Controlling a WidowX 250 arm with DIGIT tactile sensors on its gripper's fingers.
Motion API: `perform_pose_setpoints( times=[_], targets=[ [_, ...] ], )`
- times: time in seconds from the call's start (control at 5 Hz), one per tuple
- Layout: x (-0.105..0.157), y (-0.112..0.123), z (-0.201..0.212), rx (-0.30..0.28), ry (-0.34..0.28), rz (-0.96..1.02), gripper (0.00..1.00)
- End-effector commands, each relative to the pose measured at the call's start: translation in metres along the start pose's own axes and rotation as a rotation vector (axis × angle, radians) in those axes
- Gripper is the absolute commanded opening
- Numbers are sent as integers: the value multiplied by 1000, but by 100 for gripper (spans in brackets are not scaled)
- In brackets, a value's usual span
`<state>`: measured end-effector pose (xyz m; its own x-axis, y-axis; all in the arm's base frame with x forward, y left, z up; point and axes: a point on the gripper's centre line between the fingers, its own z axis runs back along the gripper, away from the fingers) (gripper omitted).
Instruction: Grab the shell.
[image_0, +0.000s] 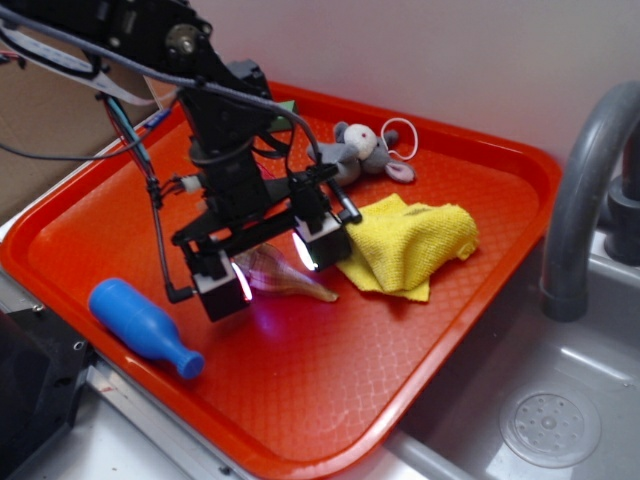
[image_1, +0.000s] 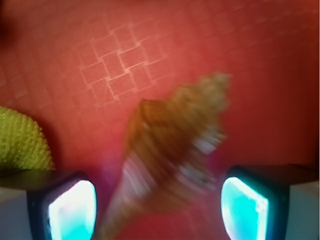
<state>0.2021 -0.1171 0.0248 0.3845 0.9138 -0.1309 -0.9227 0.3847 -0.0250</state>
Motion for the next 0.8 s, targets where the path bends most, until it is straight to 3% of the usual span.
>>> perform_pose_setpoints(
  times=[0.0, 0.2, 0.4, 0.6],
  targets=[
    [25, -5, -8, -103, -19, -3, 0],
    [32, 7, 13, -79, -59, -152, 0],
    [37, 6, 42, -55, -157, -359, 0],
    [43, -16, 83, -59, -238, -613, 0]
  ],
)
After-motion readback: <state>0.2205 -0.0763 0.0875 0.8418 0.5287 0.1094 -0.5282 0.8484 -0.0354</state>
